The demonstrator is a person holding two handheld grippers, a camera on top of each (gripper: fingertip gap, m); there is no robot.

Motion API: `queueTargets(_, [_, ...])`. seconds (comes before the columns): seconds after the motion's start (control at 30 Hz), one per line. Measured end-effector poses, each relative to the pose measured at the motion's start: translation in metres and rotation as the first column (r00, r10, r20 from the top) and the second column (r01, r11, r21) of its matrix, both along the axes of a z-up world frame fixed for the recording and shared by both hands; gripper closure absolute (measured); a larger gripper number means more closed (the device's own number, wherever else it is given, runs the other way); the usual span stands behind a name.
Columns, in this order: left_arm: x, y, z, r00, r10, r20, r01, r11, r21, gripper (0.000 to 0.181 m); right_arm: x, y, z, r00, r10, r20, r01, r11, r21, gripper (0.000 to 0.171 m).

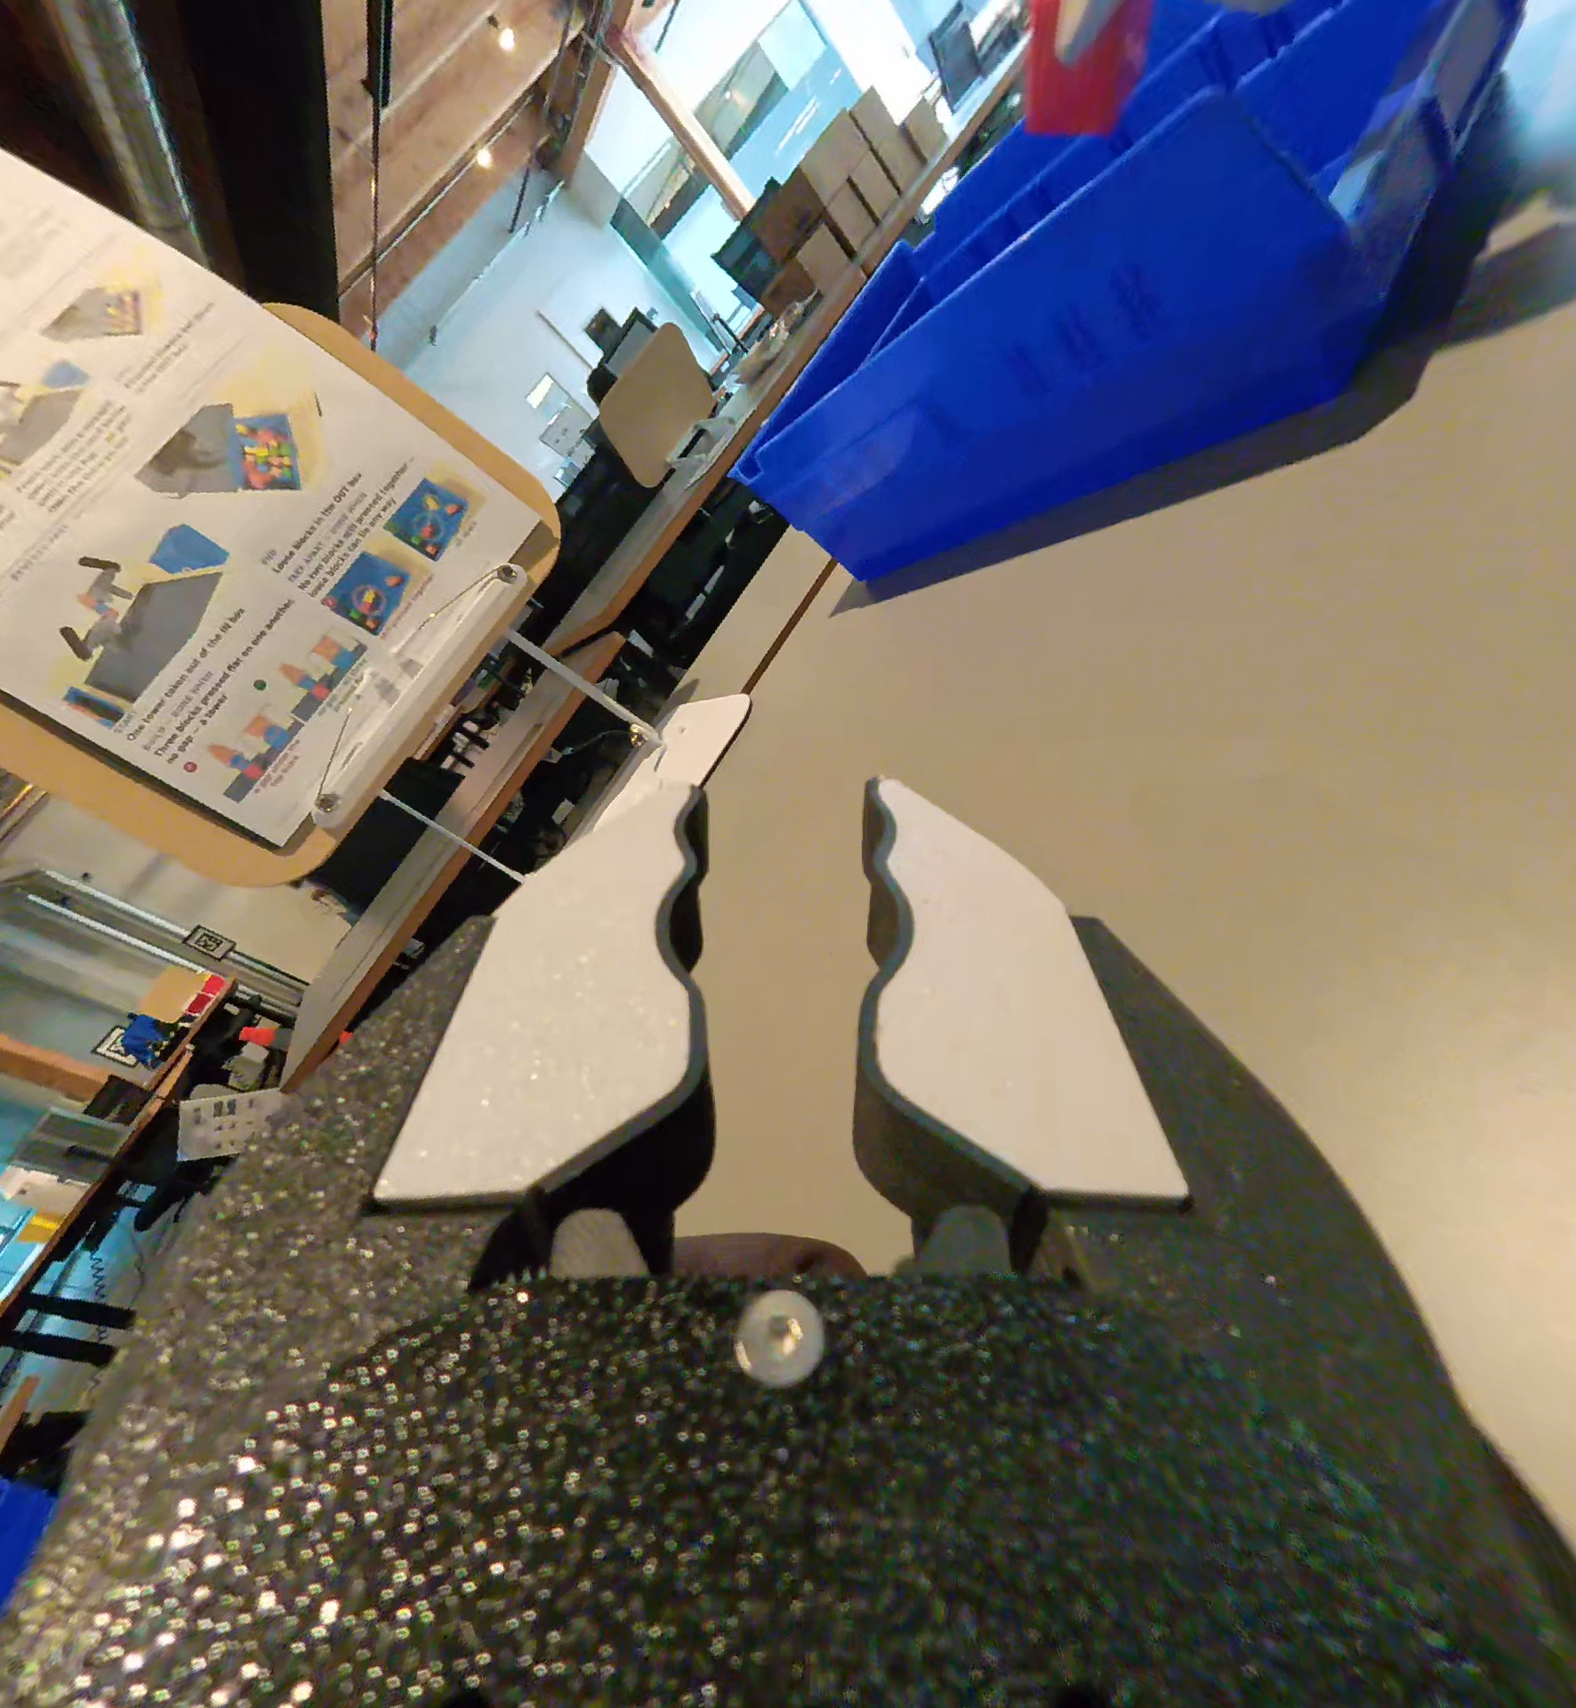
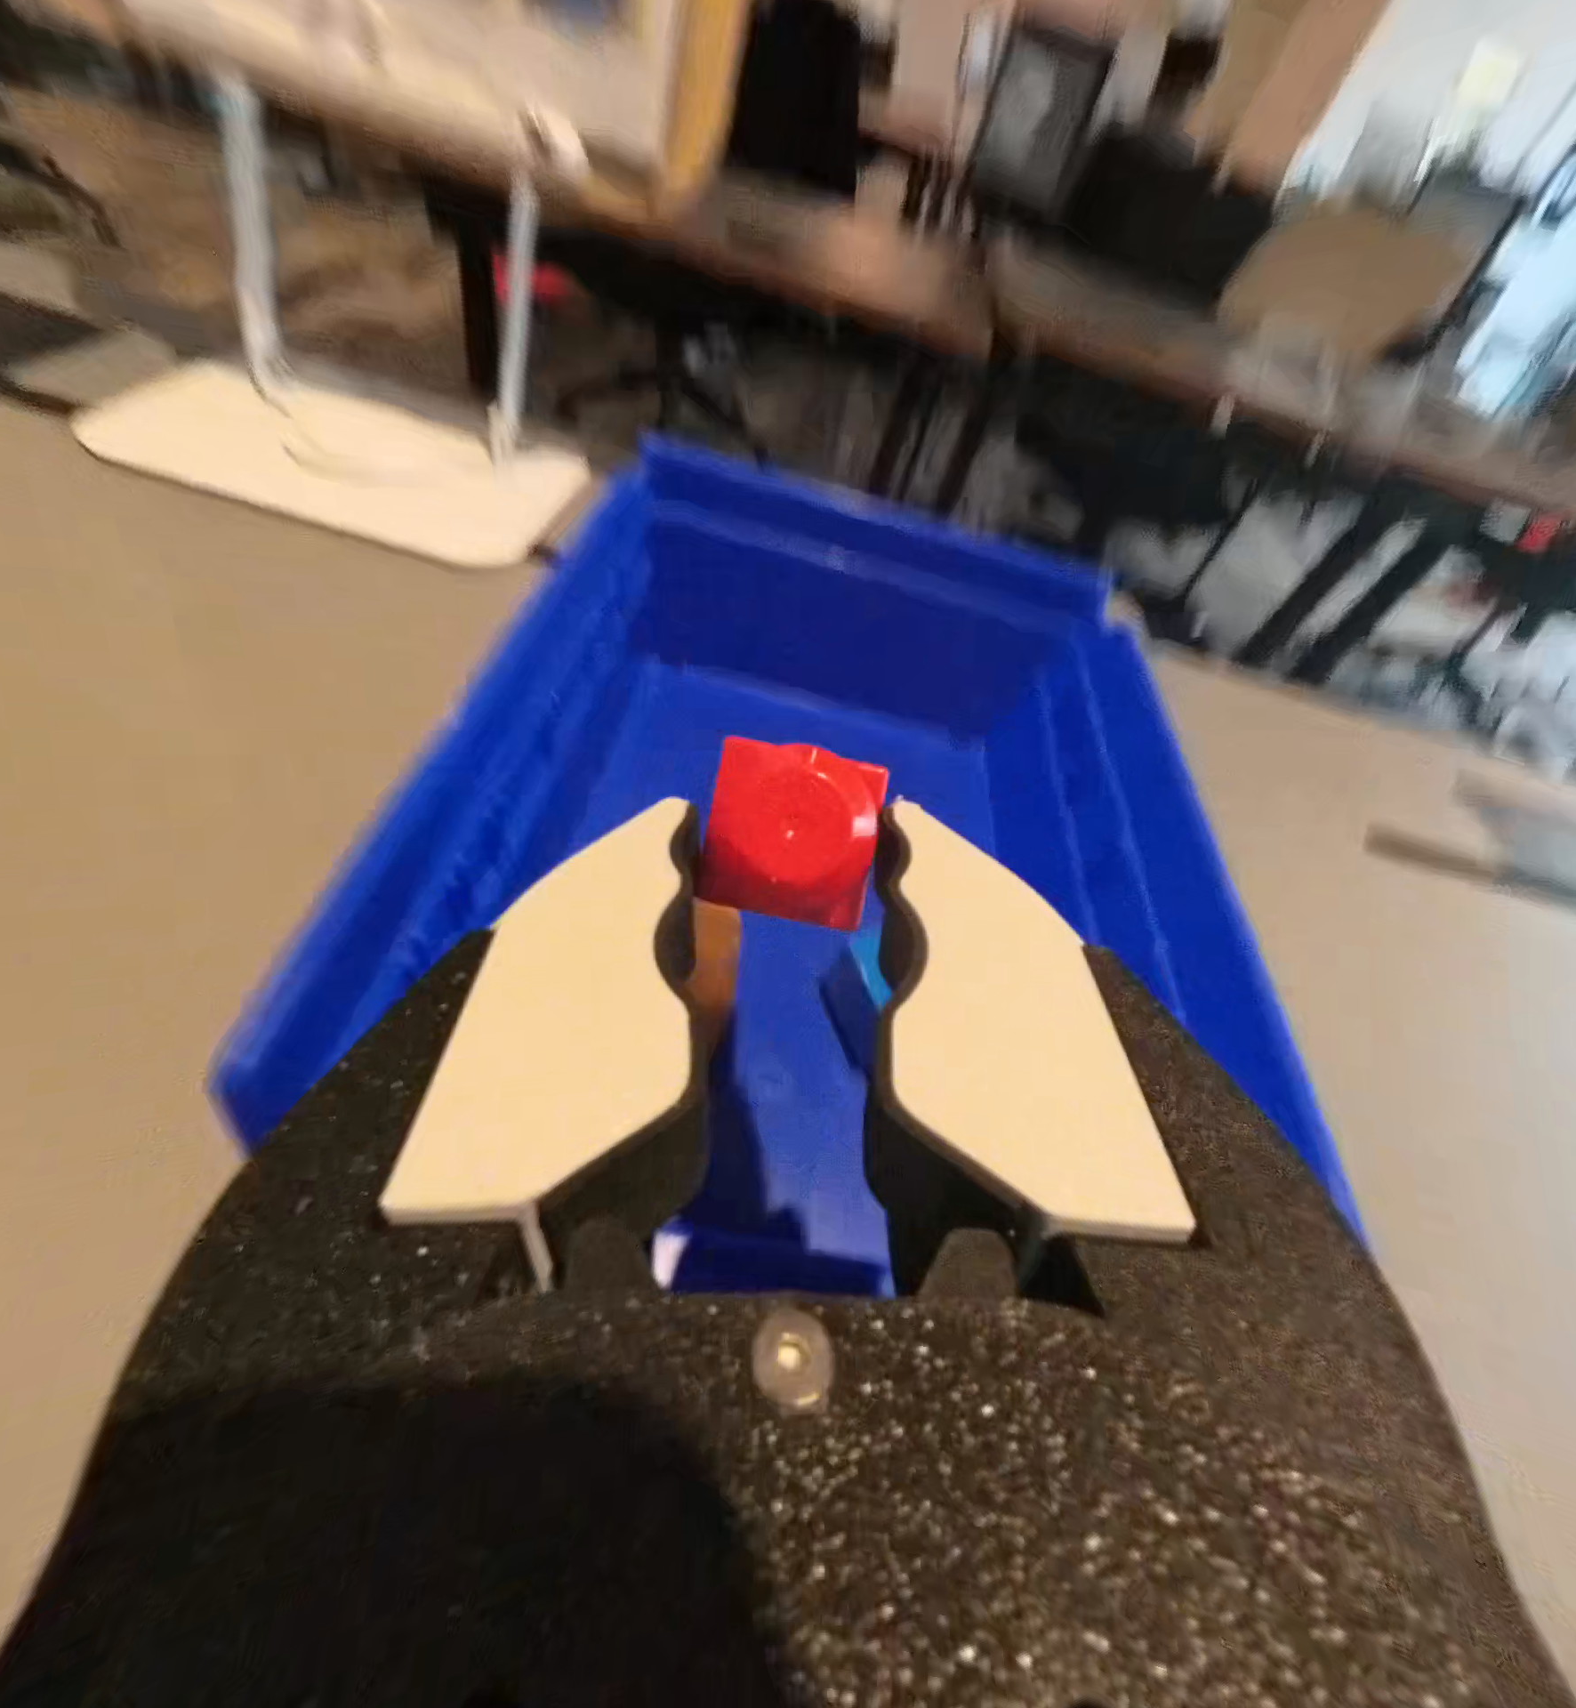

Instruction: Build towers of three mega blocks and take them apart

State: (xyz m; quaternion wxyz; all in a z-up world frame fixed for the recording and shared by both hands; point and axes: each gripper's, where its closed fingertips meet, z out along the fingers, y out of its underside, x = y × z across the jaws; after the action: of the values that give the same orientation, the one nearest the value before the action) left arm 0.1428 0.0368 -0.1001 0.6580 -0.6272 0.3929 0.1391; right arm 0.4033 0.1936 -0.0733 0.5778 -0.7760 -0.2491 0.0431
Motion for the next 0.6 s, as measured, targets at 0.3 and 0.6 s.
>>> queueTargets(0.3, [-0.002, 0.0, 0.0, 1.0, 0.007, -0.002, -0.007, 1.0, -0.002, 0.151, 0.015, 0.012, -0.052, 0.989, -0.045, 0.143, 0.072, 0.979, -0.191, 0.132])
queueTargets(0.6, [-0.008, 0.001, 0.004, 0.999, 0.031, 0.015, -0.031, 1.0, 0.006, 0.152, -0.02, -0.013, 0.044, 0.976, 0.152, -0.154, -0.11, 0.962, 0.251, 0.12])
